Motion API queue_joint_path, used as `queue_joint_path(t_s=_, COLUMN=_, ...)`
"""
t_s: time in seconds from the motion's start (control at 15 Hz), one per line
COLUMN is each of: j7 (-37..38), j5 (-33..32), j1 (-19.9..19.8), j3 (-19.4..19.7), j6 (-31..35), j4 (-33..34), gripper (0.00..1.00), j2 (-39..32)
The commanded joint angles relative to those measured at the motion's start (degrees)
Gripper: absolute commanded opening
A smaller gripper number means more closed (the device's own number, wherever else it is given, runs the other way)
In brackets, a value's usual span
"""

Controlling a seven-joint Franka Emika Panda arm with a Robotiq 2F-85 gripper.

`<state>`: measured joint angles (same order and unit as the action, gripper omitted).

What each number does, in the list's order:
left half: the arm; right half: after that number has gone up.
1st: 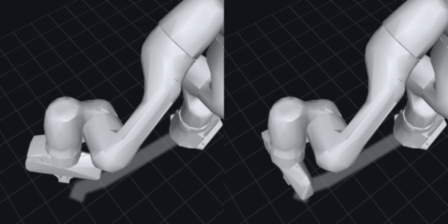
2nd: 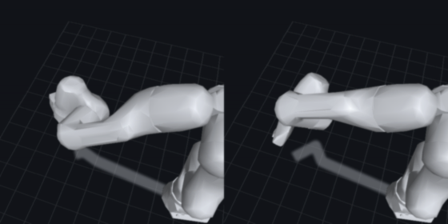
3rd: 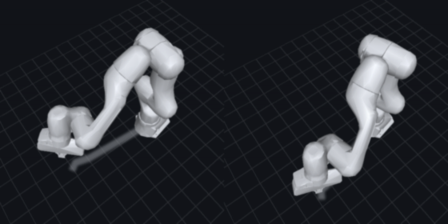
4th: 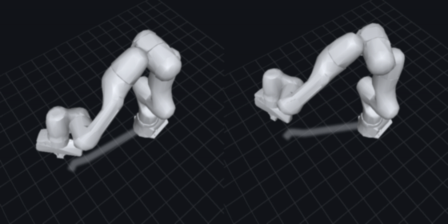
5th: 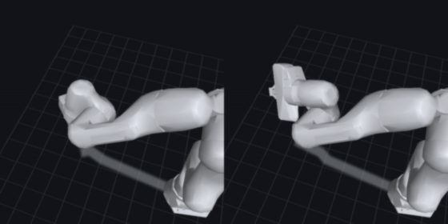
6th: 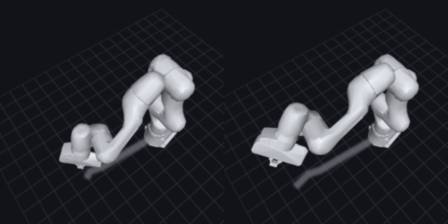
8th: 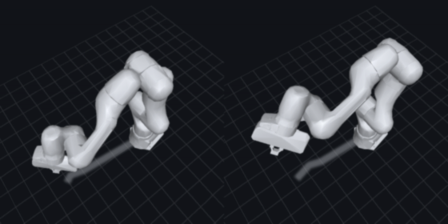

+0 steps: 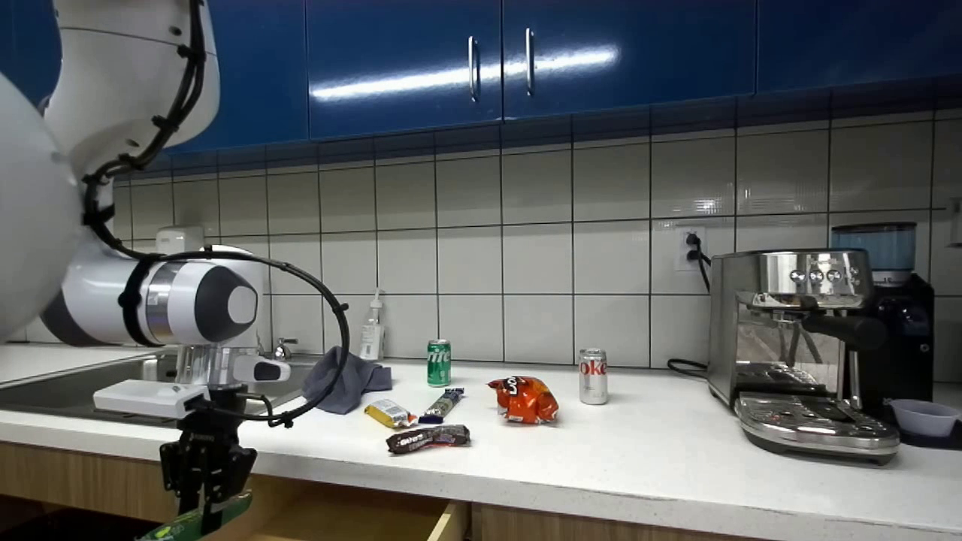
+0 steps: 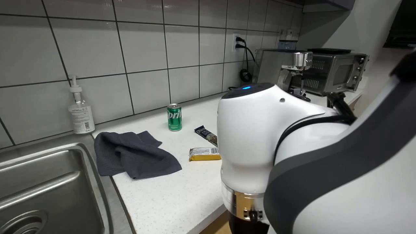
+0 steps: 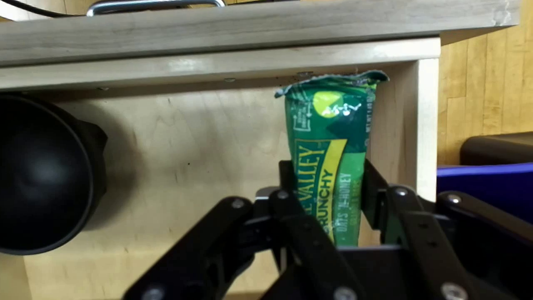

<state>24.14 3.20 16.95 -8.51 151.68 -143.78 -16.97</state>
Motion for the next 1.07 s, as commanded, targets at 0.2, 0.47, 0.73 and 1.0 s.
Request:
queue_joint_path(t_s=0.2, j7=1.6, j5=-1.0, j1=1.4, j3=1.2, j6=-0.1, j4=4.3, gripper=0.15, j2=-3.6)
queue_joint_path(t_s=0.47, j7=1.2, j5=-0.3, j1=1.2, j3=1.3, j6=0.2, j4=4.6, gripper=0.79, j2=-3.2)
queue_joint_path(t_s=0.73, j7=0.9, j5=0.0, j1=1.0, j3=1.3, j6=1.8, j4=4.2, gripper=1.0, j2=-0.9)
queue_joint_path(t_s=1.0, j7=1.0, j5=-0.7, j1=0.9, j3=1.6, j6=2.7, j4=3.8, gripper=1.0, j2=1.5)
